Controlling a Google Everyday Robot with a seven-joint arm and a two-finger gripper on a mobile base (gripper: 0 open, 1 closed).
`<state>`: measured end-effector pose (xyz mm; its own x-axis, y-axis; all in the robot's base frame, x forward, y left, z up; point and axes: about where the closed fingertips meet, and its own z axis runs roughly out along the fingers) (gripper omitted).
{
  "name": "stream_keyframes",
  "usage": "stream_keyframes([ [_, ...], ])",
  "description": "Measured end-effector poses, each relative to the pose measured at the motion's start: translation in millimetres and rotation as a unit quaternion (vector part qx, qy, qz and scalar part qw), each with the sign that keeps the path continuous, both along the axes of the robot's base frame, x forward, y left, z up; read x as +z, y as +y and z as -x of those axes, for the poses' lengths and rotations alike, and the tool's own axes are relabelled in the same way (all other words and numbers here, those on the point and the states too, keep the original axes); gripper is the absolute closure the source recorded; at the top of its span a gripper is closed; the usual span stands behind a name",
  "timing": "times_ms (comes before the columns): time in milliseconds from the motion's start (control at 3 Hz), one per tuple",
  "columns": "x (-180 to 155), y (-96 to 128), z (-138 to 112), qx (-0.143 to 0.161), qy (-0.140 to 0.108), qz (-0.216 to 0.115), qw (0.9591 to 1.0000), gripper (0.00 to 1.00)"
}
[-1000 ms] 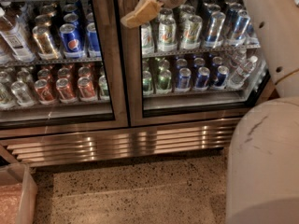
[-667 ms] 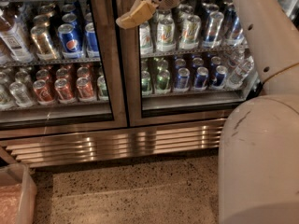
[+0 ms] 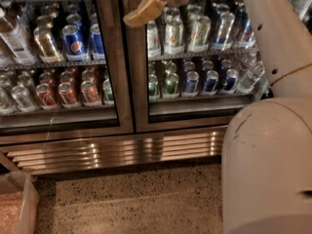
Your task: Open right fridge door
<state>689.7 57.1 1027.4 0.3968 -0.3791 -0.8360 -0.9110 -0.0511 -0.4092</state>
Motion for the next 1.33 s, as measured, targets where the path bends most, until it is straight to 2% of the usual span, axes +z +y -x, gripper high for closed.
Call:
stream_keyframes([
  [333, 0.0, -2.3, 4.0, 0.0, 0.0, 0.0, 1.0, 0.42],
  [667, 0.0, -2.3, 4.0, 0.0, 0.0, 0.0, 1.0, 0.6],
  [1000, 0.0, -2.3, 4.0, 0.0, 0.0, 0.0, 1.0, 0.83],
  [1333, -0.1, -2.2, 4.0, 0.0, 0.0, 0.0, 1.0, 1.0],
])
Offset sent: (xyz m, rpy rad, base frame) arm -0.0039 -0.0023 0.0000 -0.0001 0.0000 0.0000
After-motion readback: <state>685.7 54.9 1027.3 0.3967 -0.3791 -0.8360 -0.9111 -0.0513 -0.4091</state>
